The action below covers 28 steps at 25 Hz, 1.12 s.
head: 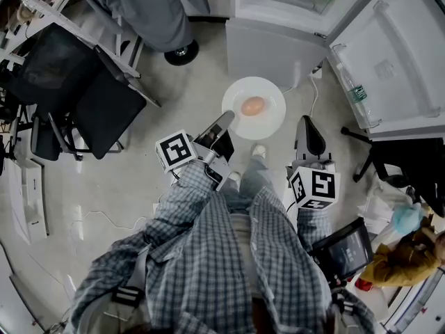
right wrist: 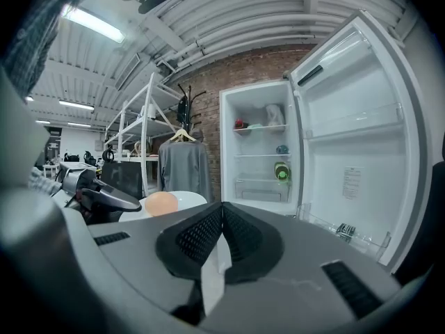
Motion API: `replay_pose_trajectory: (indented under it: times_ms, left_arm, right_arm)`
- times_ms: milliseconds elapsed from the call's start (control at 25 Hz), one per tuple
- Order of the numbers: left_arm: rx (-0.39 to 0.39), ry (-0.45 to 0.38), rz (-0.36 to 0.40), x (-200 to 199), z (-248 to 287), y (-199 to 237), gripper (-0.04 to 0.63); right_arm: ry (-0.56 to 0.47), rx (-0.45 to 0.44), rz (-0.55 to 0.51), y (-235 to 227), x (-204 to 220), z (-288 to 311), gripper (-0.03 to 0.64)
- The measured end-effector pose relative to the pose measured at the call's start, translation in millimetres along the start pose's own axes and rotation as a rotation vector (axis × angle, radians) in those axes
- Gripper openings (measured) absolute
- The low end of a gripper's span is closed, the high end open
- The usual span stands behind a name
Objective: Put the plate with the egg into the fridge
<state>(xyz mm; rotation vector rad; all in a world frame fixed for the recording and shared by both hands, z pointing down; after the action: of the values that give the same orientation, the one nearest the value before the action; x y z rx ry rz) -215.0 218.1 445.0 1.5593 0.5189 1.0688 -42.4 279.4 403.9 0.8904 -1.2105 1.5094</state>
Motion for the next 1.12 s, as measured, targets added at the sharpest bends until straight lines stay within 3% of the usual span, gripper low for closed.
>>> replay_pose_trajectory:
  times_ms: [800,1120]
  left_arm:
    - [-0.005,-0.067,-0.026,-17.9,124.8,-9.1,0.018]
    - [-0.012,-0.069,-0.003,-17.5,160.9,-10.2,0.018]
  right_arm:
    - [-0.014,-0.09,-0.008,-83.4,-59.5,89.4,0.006]
    - [-0.025,-0.1,0.011,-116.4,-73.6,113.6,0.006]
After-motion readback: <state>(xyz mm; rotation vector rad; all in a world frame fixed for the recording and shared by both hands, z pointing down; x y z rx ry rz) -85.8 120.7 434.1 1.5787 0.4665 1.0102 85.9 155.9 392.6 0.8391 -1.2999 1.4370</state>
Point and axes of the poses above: the fingertips, and each gripper's own axes: z forward along the fingers, y to its left, x out of its underside, the point moved 1 cm from there along -z, backward along the fingers, and after that the axes turned 14 degrees about z, right-handed, at the moved point
